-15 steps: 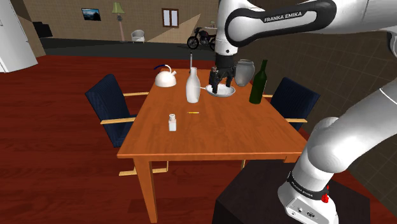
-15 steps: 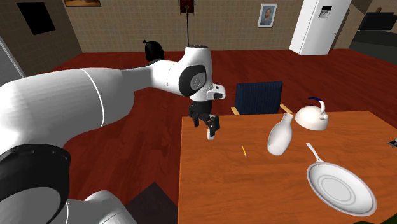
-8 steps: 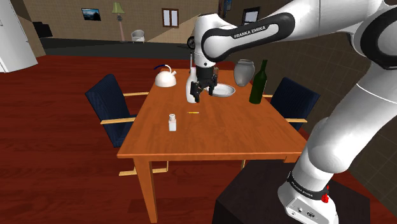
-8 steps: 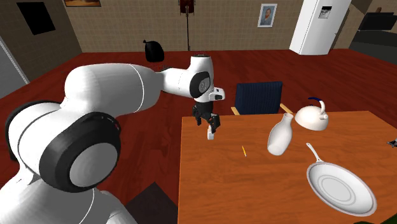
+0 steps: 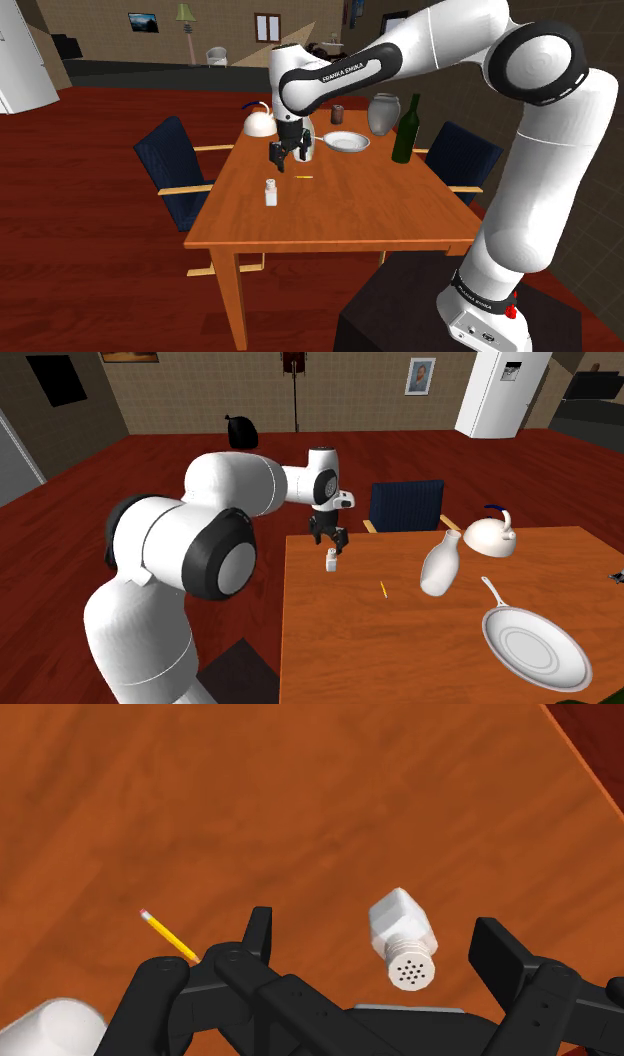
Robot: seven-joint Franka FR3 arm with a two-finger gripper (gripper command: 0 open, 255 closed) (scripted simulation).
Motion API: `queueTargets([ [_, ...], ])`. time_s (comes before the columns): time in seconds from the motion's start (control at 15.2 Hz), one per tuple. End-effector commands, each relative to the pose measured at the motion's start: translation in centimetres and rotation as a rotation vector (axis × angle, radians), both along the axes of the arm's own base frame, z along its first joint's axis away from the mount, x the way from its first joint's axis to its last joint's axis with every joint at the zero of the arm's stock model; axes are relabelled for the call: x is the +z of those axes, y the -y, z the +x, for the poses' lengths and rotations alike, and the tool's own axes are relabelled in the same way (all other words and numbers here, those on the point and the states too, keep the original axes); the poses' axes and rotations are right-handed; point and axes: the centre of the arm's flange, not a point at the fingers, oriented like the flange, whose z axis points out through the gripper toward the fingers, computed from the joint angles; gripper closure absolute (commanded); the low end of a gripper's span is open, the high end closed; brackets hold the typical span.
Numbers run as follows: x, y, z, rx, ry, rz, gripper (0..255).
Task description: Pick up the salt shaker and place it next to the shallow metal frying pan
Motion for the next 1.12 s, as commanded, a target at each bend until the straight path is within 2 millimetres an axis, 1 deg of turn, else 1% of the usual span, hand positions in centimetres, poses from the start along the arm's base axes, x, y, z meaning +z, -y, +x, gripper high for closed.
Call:
queueTargets([
  [0.0, -1.6, -1.4, 2.1, 0.007, -0.003, -0.002, 0],
  [0.26, -4.5, -3.9, 5.9, 0.020, -0.010, -0.007, 0],
  [0.33, -4.7, -4.2, 6.2, 0.022, -0.011, -0.007, 0],
  [0.73, -7.9, -3.9, 6.2, 0.022, -0.011, -0.007, 0],
  [0.79, -8.7, -3.8, 6.2, 0.022, -0.011, -0.007, 0],
  [1.06, -8.7, -3.8, 6.2, 0.022, -0.011, -0.007, 0],
])
